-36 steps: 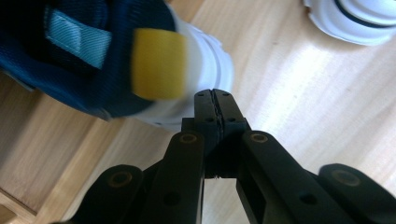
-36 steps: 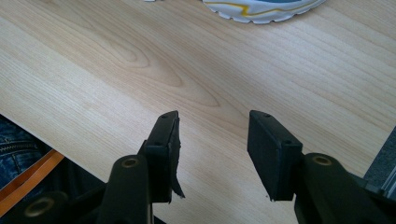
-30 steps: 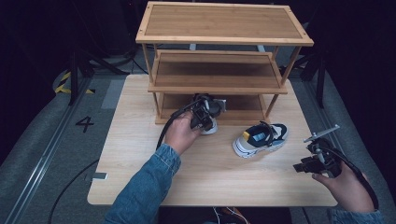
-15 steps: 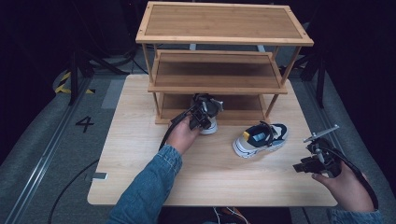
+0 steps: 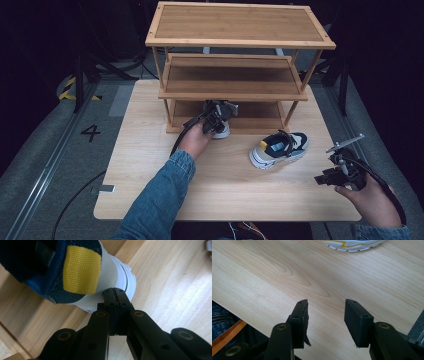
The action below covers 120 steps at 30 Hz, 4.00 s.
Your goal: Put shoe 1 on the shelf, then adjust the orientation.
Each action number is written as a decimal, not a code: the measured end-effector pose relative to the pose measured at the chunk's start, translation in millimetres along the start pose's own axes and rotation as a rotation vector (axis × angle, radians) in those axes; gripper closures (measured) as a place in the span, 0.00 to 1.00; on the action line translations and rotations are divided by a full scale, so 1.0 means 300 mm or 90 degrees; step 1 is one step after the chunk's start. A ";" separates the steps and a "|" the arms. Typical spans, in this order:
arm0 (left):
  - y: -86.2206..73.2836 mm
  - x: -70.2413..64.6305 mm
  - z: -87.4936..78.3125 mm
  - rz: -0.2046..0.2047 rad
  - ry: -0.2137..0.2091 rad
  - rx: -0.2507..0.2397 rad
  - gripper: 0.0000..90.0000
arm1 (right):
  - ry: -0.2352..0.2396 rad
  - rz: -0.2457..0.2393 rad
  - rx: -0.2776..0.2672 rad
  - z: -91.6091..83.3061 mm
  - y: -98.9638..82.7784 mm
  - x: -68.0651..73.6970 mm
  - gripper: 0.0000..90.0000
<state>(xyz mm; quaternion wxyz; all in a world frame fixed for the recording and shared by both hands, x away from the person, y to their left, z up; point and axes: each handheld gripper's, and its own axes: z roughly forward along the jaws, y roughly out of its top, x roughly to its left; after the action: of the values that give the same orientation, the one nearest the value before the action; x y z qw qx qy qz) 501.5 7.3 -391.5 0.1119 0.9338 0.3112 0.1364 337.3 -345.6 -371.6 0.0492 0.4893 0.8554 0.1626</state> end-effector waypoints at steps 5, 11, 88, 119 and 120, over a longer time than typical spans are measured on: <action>-0.006 0.003 0.003 -0.015 0.000 0.002 0.99 | -0.003 0.002 0.000 0.000 -0.002 -0.005 0.60; -0.010 -0.021 -0.024 0.001 -0.031 0.007 0.94 | -0.002 -0.001 0.001 0.002 0.002 -0.003 0.60; -0.640 0.041 -0.222 -0.253 -0.159 0.041 0.45 | 0.041 -0.190 -0.102 0.080 0.428 0.246 0.98; -0.442 0.072 -0.179 -0.187 -0.189 0.037 0.42 | 0.020 -0.042 -0.015 -0.058 0.109 0.078 0.87; -0.440 0.073 -0.179 -0.183 -0.190 0.038 0.42 | 0.018 -0.046 -0.023 -0.060 0.108 0.079 0.82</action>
<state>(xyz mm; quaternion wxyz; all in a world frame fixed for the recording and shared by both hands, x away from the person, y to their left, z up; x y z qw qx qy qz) 428.3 130.3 -375.9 0.1471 0.8927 0.4249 -0.0303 347.3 -314.3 -342.3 0.0515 0.4549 0.8700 0.1829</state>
